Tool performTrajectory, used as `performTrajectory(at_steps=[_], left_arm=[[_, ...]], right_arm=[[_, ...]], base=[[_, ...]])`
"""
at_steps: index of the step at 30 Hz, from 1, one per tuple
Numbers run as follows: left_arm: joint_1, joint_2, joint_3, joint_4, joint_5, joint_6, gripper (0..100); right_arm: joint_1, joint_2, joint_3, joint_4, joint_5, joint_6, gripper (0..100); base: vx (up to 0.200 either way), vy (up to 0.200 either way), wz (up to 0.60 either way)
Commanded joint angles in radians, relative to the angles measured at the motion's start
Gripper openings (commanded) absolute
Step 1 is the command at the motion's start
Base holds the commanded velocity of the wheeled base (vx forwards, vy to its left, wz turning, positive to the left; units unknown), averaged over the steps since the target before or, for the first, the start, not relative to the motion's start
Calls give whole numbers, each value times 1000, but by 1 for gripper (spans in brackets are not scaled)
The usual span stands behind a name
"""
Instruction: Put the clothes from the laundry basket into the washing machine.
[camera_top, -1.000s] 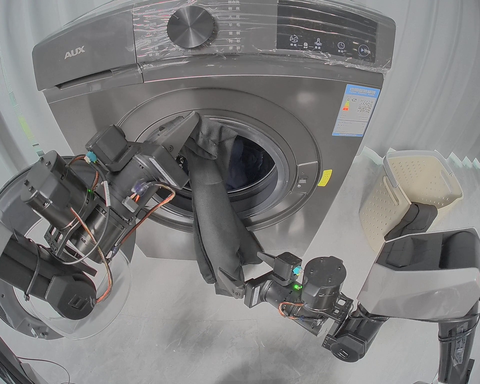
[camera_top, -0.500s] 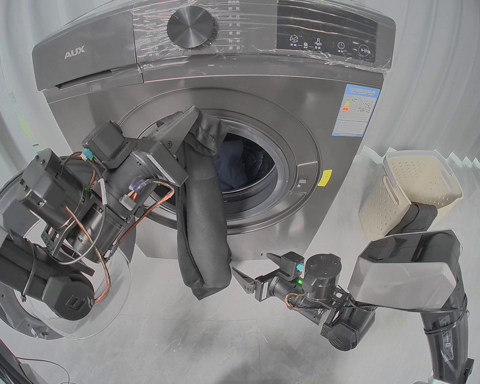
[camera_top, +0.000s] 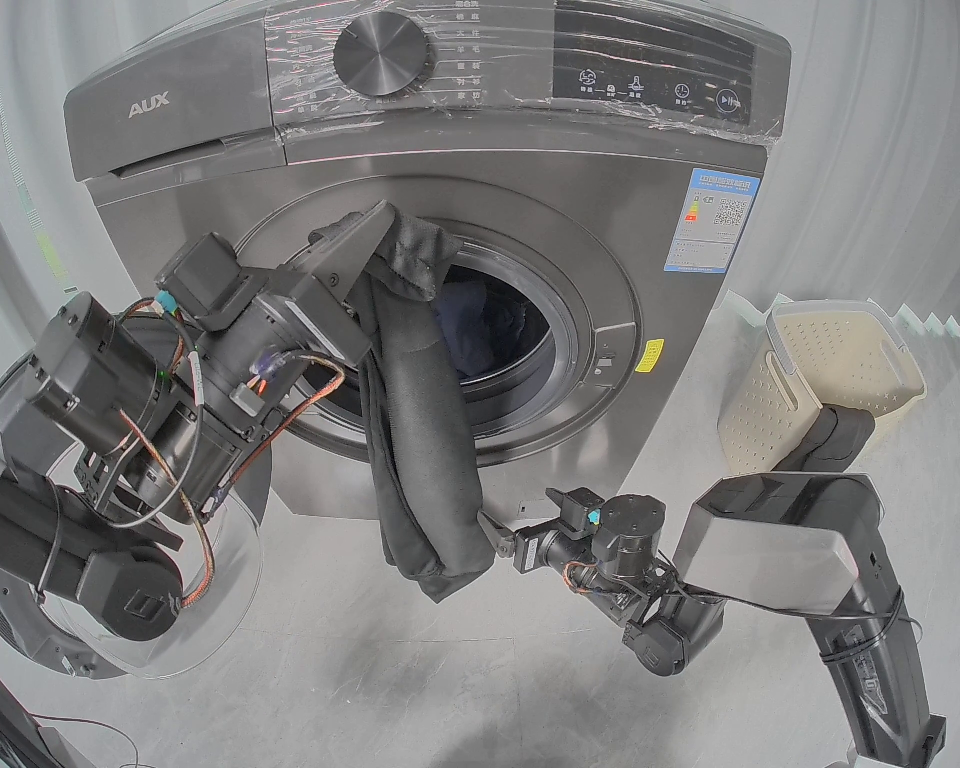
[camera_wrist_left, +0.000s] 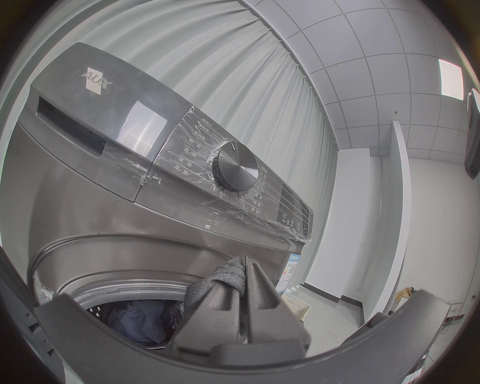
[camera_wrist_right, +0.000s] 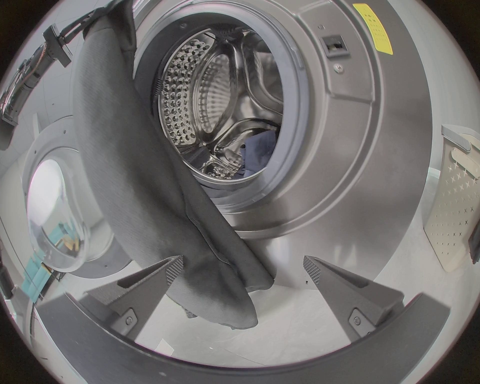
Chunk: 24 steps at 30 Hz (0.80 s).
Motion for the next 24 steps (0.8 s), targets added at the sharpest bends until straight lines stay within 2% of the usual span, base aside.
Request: performTrajectory(at_steps=[1, 7, 18, 24], left_arm=[[-3, -4, 3, 0, -1, 0, 0], [-1, 1, 2, -1, -1, -2, 0], [5, 0, -5, 0, 3, -2, 0], [9, 1, -18, 0, 5, -2, 0]], right_arm=[[-10, 53, -40, 8, 0, -1, 100], [28, 53, -33, -6, 2, -11, 100], [180, 35, -8, -9, 8, -10, 100], [191, 36, -8, -29, 9, -2, 100]], base=[[0, 0, 0], [0, 0, 0], [0, 0, 0], [0, 0, 0]])
